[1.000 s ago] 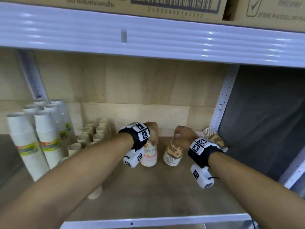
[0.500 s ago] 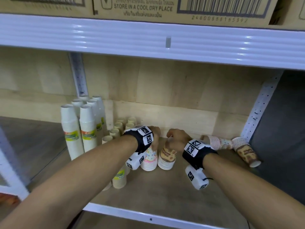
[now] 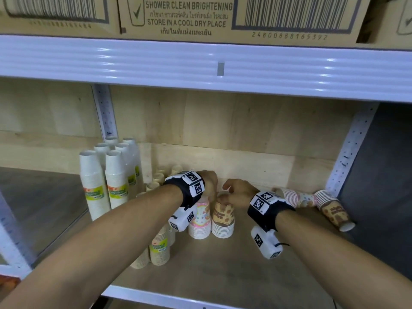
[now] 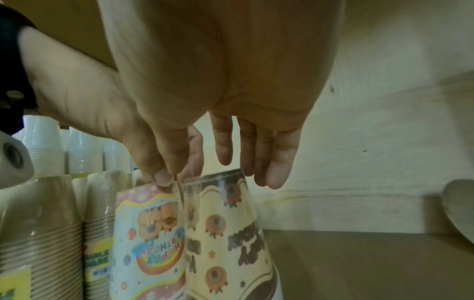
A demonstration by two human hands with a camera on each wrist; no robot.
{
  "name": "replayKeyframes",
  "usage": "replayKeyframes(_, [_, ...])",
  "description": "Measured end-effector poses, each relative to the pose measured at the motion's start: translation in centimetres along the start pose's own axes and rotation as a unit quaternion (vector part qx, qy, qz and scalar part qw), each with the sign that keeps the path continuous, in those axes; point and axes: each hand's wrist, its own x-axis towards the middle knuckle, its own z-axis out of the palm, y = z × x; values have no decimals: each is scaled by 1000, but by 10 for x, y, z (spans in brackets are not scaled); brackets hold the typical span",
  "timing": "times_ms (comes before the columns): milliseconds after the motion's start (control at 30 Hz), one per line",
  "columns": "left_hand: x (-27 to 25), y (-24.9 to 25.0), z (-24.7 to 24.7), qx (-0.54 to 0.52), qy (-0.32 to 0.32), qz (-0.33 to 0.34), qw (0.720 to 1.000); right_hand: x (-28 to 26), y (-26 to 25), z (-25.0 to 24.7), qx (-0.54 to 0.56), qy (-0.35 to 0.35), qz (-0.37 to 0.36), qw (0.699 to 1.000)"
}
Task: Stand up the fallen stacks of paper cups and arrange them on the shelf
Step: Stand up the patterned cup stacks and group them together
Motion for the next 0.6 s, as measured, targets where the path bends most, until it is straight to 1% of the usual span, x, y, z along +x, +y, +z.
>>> replayKeyframes(33, [-1, 2, -6, -5, -20, -2, 1000, 1, 2, -3, 11, 3, 2, 1000])
replayKeyframes(100, [-2, 6, -16, -24, -13, 4, 1000, 0, 8, -11, 6, 19, 11, 1000])
replayKeyframes(200, [-5, 15, -31, -71, 16, 31, 997, -3, 21, -23, -30, 47, 32, 998])
replayKeyframes(233, [2, 19, -32, -86, 18, 33, 996, -4, 27, -28, -31, 56, 39, 997])
replayKeyframes(367, [22, 42, -39, -81, 31, 69, 994, -9, 59, -52, -27, 73, 76, 994])
replayKeyframes(500, [45, 73, -40, -77, 30, 107, 991, -12, 100, -85, -38, 109, 120, 986])
replayKeyframes(600, [64, 98, -34, -93, 29, 130, 987, -16, 134, -107, -45, 128, 156, 978])
